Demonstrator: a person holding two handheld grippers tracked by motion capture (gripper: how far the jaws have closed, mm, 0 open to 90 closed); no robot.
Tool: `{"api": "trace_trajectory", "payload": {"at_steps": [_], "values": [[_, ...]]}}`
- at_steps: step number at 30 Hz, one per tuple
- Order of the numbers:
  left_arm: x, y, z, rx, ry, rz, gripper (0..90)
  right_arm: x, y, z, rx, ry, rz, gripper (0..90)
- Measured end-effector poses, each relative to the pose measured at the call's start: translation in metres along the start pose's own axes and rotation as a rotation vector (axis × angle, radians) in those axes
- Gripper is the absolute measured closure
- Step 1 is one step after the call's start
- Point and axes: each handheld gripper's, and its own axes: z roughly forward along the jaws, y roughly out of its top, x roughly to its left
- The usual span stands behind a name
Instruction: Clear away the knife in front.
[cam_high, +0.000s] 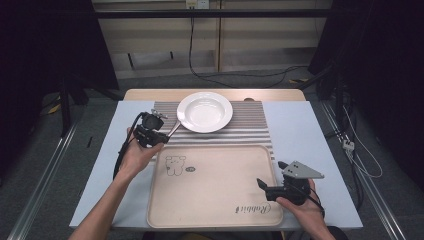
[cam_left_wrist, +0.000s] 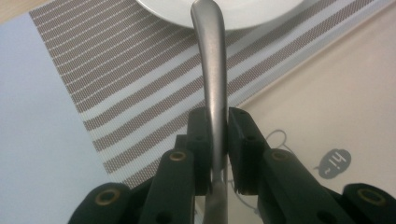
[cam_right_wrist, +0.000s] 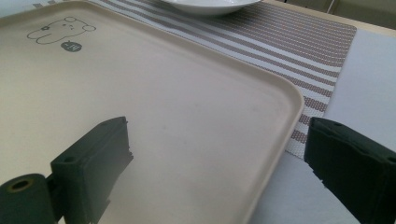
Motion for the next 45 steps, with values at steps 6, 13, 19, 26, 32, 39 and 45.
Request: {"api": "trace_trajectory", "payload": {"at_steps": [6,13,19,26,32,39,45], "values": [[-0.012,-0.007,-0.001,0.000,-0.028,0.007,79.8,0.000,0.000,-0.001,-0.004,0.005,-0.003,6.9],[-0.030,-0.009,0.003,0.012,-0.049,0.039,79.9,0.000,0.000,0.001,0.001,0.003,-0.001,6.8],[-0.044,-0.015,0.010,0.037,-0.061,0.057,79.8,-0.001,0.000,0.001,-0.004,0.002,-0.004,6.8],[-0.056,-0.022,0.027,0.081,-0.091,0.073,79.8,0.001,0.000,0.000,-0.002,0.008,-0.006,6.9],[-0.067,-0.030,0.029,0.097,-0.099,0.092,79.8,0.001,0.000,0.000,-0.003,0.013,-0.008,6.9],[-0.066,-0.035,0.037,0.124,-0.101,0.052,79.8,0.001,0.000,-0.001,-0.004,0.014,-0.009,6.9],[-0.065,-0.036,0.036,0.126,-0.107,0.021,79.7,0.002,0.000,-0.001,-0.004,0.015,-0.010,6.9]]}}
